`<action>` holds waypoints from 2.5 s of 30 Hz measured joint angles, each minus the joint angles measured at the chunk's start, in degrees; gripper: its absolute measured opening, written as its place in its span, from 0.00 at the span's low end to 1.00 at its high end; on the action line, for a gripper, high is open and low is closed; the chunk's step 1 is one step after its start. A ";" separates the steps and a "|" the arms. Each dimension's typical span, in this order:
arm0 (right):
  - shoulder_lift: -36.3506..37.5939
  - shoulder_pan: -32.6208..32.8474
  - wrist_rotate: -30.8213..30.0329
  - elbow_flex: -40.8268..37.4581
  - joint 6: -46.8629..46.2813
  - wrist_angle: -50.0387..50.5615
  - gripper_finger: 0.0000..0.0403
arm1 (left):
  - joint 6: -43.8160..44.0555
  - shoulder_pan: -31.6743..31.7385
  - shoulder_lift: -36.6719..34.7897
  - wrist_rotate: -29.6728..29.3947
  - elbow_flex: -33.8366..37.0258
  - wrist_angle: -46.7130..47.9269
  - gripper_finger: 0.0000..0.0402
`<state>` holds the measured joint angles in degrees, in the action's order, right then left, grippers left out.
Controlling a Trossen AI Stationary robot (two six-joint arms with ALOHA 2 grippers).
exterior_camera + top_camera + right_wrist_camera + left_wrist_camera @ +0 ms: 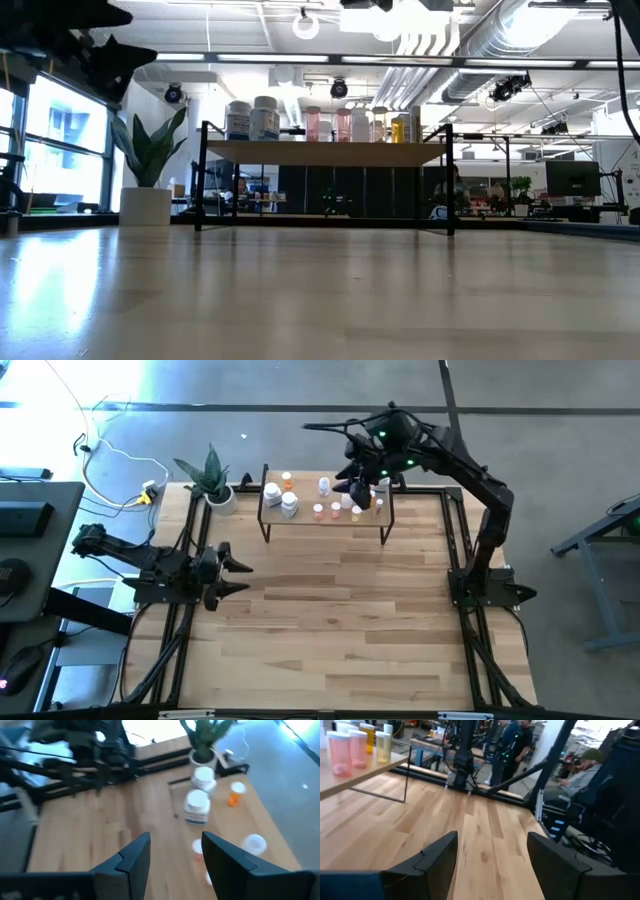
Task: Pick and place medicine bottles onto shelf by color
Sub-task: Return to Home Position
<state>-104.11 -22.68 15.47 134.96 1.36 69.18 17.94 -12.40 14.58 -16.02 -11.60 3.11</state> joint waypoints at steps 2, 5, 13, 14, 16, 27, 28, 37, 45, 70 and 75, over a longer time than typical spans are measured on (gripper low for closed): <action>1.54 0.11 2.32 0.00 -0.75 0.00 0.42 | 0.29 -0.15 -1.92 0.59 2.02 -0.51 0.57; 4.41 0.24 3.01 0.00 -1.38 0.00 0.42 | 1.29 -0.13 -4.24 1.91 4.35 -0.72 0.57; 13.18 1.73 -5.13 -0.58 -1.48 1.89 0.42 | -3.69 0.11 -7.19 4.47 9.03 -6.62 0.55; 14.49 2.44 -7.21 -1.59 -1.57 1.97 0.42 | -4.07 0.21 -7.20 4.48 9.47 -6.61 0.54; 17.44 3.78 -10.25 -4.73 -2.56 1.68 0.42 | -4.49 0.48 -7.18 5.08 10.55 -6.53 0.54; 43.98 10.63 -15.96 -47.51 -11.20 -24.55 0.42 | -5.87 2.11 -7.14 4.86 10.98 -5.76 0.54; 46.47 11.41 -16.15 -51.53 -11.71 -27.38 0.42 | -5.71 2.27 -7.14 4.83 10.98 -5.55 0.54; 63.92 17.69 -19.88 -81.27 -18.33 -43.34 0.42 | -5.68 2.36 -7.12 4.91 10.98 -5.50 0.54; 73.38 22.35 -22.77 -100.33 -21.87 -49.15 0.42 | -5.58 2.36 -7.10 4.93 10.96 -5.50 0.54; 101.28 26.30 -21.48 -129.77 -25.04 -61.58 0.42 | -5.61 2.34 -7.10 4.98 10.94 -5.52 0.54; 104.10 26.49 -22.53 -131.45 -26.85 -63.89 0.42 | -5.69 2.34 -7.10 4.96 10.94 -5.54 0.54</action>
<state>-0.01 3.81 -7.06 3.51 -25.49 5.29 12.25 -10.07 7.49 -11.07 -0.67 -2.44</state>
